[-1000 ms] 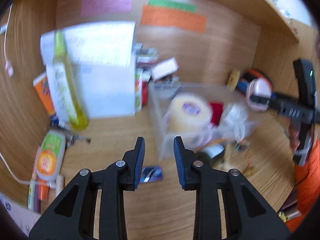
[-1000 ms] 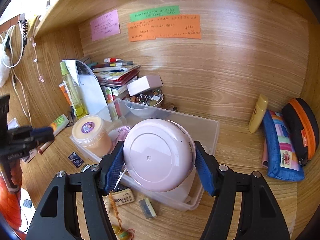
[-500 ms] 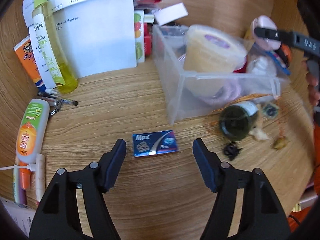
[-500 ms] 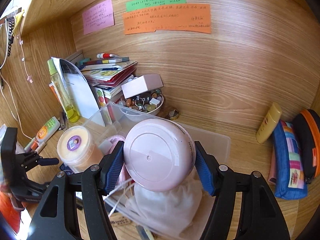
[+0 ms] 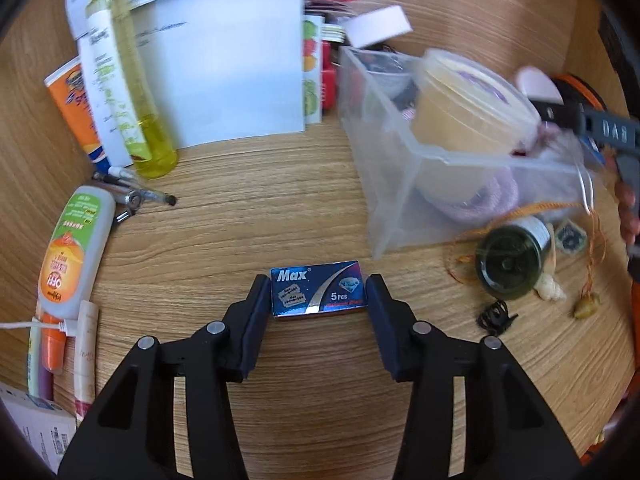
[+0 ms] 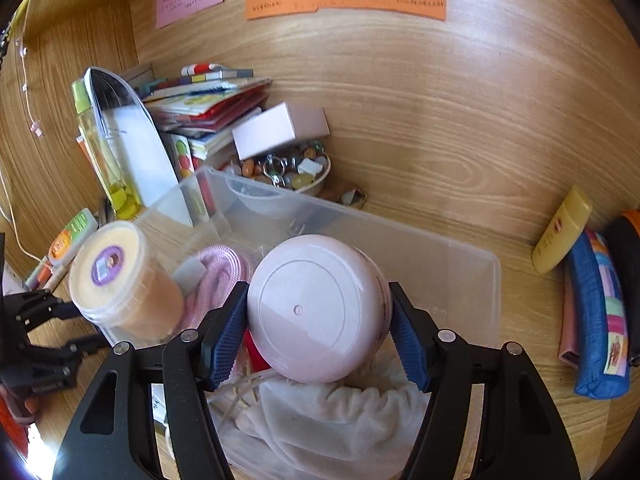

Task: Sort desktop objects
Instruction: 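Lift the blue box and pink case and carry both over the clear box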

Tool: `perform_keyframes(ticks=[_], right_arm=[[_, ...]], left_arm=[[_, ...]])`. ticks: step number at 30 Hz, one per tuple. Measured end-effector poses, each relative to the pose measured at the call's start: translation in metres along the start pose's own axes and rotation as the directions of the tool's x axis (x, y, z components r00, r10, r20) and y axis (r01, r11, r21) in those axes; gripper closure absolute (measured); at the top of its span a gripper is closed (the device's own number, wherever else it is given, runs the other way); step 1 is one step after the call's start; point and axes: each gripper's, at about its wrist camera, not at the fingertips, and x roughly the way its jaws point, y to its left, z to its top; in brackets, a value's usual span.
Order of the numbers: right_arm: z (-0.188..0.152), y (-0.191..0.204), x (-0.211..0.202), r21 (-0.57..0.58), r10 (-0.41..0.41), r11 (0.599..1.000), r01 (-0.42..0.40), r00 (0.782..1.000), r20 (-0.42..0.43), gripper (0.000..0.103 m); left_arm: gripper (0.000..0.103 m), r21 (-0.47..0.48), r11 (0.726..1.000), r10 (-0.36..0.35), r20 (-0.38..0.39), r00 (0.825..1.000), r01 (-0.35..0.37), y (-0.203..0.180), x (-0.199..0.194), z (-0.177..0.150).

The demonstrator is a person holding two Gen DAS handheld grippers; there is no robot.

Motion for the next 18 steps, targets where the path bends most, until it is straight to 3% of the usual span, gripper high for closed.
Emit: perform_keyframes(ticks=[7,15,18], right_arm=[[-0.004,-0.005,0.010,0.008,-0.029,1.000,0.029,0.999,-0.033,0.040],[-0.006,0.001,0.008,-0.043,-0.097,0.995,0.095,0.994,-0.047,0.038],[-0.005,0.001,0.005,-0.044,-0.100,0.994,0.098,0.994,-0.036,0.027]], left_arm=[[0.055,-0.088,0.996,-0.001,0.082,0.997,0.008,0.015,-0.022,0.009],[0.055,-0.022,1.000,-0.013,0.210,0.978,0.019,-0.014,-0.053,0.063],[0.055,0.012,0.999,-0.039,0.247,0.968,0.038,-0.029,-0.059,0.081]])
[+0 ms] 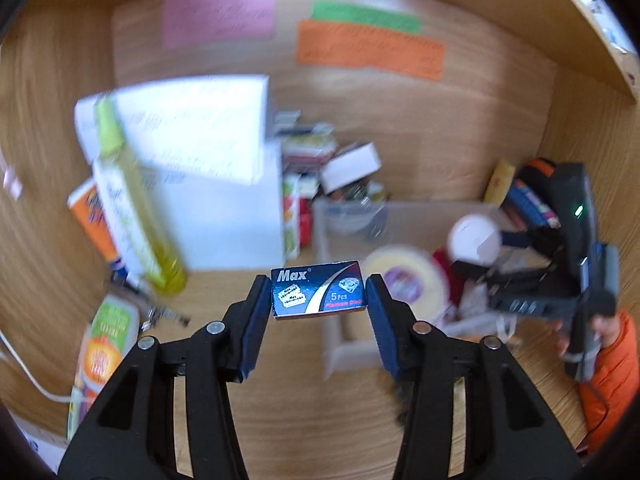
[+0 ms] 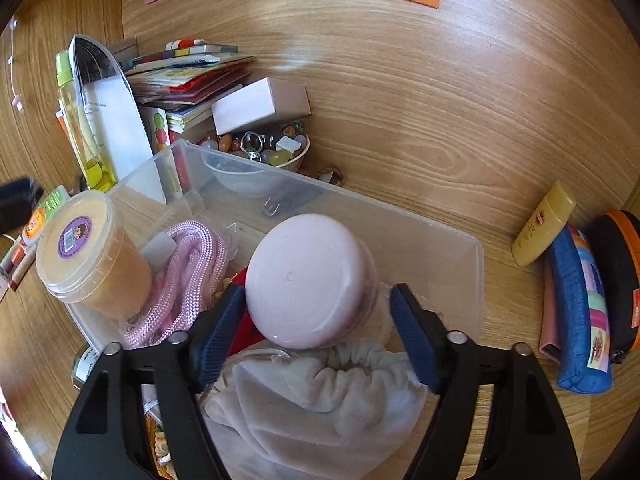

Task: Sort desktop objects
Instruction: 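Lift the blue box and pink case and carry both over the clear box, then lower the blue box and pink case into the clear box and open both grippers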

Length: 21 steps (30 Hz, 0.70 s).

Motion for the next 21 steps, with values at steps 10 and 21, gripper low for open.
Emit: perform_keyframes(ticks=[10,21], right_arm=[[0.004,-0.009,-0.015,0.017,0.018,1.000,-0.018,0.999,0.041,0.016],[-0.001,-0.020,-0.052,-0.061,-0.009,0.998,0.014,0.997,0.082,0.013]], left_arm=[[0.055,0.062,0.994,-0.093,-0.015,0.996,0.094,-0.047,0.027,0.029],[0.055,0.122,0.980,-0.144,-0.121,0.982,0.159,-0.081,0.066,0.031]])
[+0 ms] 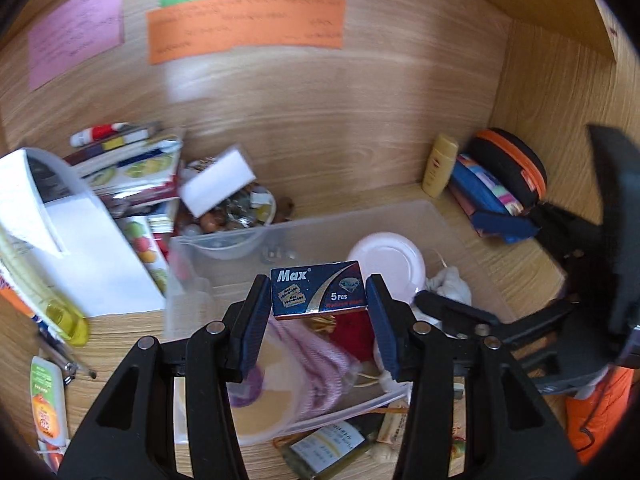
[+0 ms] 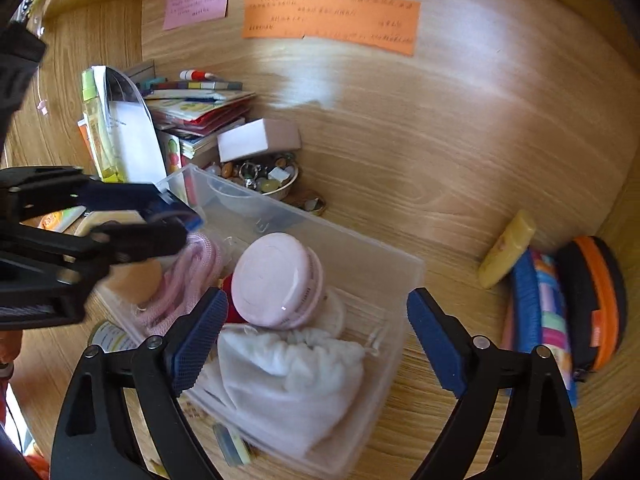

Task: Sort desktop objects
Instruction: 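Lower the blue box and pink case into the clear box and open both grippers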

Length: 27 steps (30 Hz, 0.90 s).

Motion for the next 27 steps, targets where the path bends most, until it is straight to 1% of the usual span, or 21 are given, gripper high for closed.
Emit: perform_keyframes(ticks=[4,8,12,14,16,20,22,24,27], right_arm=[[-0.011,0.000,-0.019,-0.004,-0.023,1.000,0.023,0.999,0.023,0.013],[-0.026,0.003,-0.034,0.005,-0.026,1.000,0.026,0.999,0.035,0.013],[-0.038,0.004,-0.046,0.034,-0.006,0.999,0.004,0.999,0.046,0.013],[-0.043,0.006,-0.052,0.046,-0.002,0.999,-0.001,0.999,0.052,0.013],[-0.048,0.008,-0.057,0.057,0.010,0.998,-0.013,0.998,0.057,0.013],[-0.057,0.016,-0.067,0.057,0.011,0.998,-0.014,0.998,0.063,0.013],[-0.062,0.020,-0.070,0.050,0.012,0.999,-0.015,0.998,0.061,0.013],[-0.066,0.024,-0.070,0.044,0.007,0.999,-0.010,0.998,0.055,0.013],[-0.075,0.026,-0.069,0.034,0.006,0.999,-0.008,0.999,0.039,0.013]], left_arm=[[0.055,0.031,0.999,-0.010,-0.048,0.999,0.012,-0.009,0.011,-0.004],[0.055,0.049,0.999,-0.019,-0.046,0.999,0.021,-0.014,0.005,-0.011],[0.054,0.056,0.998,-0.015,-0.037,0.999,0.017,-0.016,-0.004,-0.016],[0.049,0.055,0.998,-0.018,-0.028,0.999,0.019,-0.016,-0.010,-0.016],[0.040,0.056,0.998,-0.012,-0.009,1.000,0.012,-0.015,-0.018,-0.017],[0.037,0.048,0.999,-0.007,0.038,0.999,0.006,-0.010,-0.040,-0.022],[0.026,0.043,0.999,0.000,0.066,0.998,-0.003,-0.006,-0.052,-0.026],[0.024,0.043,0.999,0.005,0.086,0.996,-0.009,-0.003,-0.062,-0.033],[0.023,0.045,0.999,0.012,0.083,0.996,-0.016,0.003,-0.071,-0.051]])
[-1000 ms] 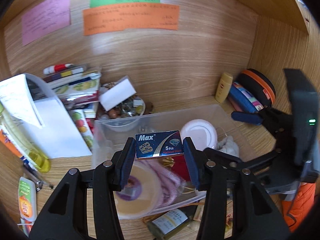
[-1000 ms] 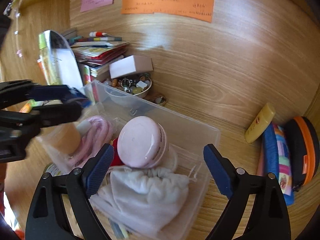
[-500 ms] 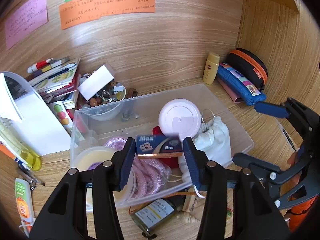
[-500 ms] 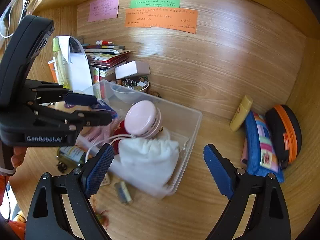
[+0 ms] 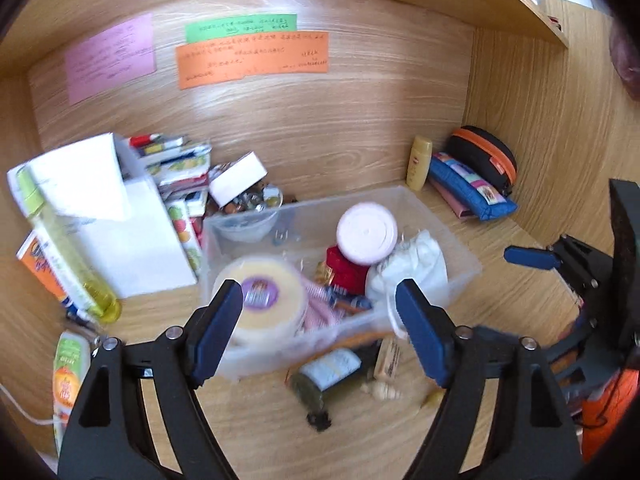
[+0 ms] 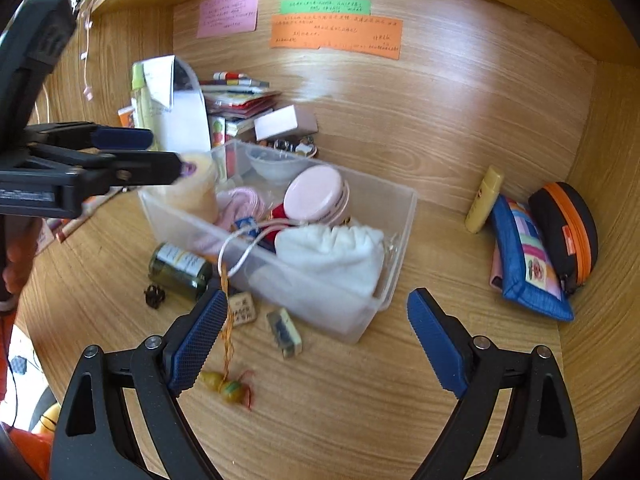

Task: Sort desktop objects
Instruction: 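Lower the blue box and pink case into the clear box and open both grippers, then grasp the green pump bottle with the left gripper while the right grasps the small green block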

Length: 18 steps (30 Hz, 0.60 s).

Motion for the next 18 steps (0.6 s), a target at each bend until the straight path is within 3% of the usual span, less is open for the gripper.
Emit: perform_keyframes(ticks=[2,4,10,16,18], right_arm=[[-0.007,-0.001,0.004,0.011,0.004,1.000,-0.003,1.000,-0.026,0.013],[-0.012,-0.003,0.009,0.025,0.009,1.000,-0.007,0.999,-0.050,0.013],[-0.024,-0.011,0.026,0.064,0.021,0.998,-0.015,0.995,-0.100,0.013],[-0.025,-0.012,0.040,0.068,0.059,0.996,-0.051,0.990,-0.131,0.015],[-0.024,-0.011,0.044,0.065,0.070,0.996,-0.061,0.988,-0.139,0.021]], left_arm=[[0.022,0.001,1.000,0.003,-0.017,1.000,-0.003,0.002,-0.001,-0.010],[0.012,-0.002,1.000,0.011,-0.037,0.999,-0.011,0.004,0.000,-0.023],[0.012,-0.046,0.999,-0.022,-0.126,0.992,0.016,0.009,0.024,-0.053],[0.012,-0.074,0.997,-0.051,-0.183,0.982,0.038,0.009,0.050,-0.061],[0.012,-0.077,0.996,-0.060,-0.189,0.980,0.046,0.009,0.054,-0.061]])
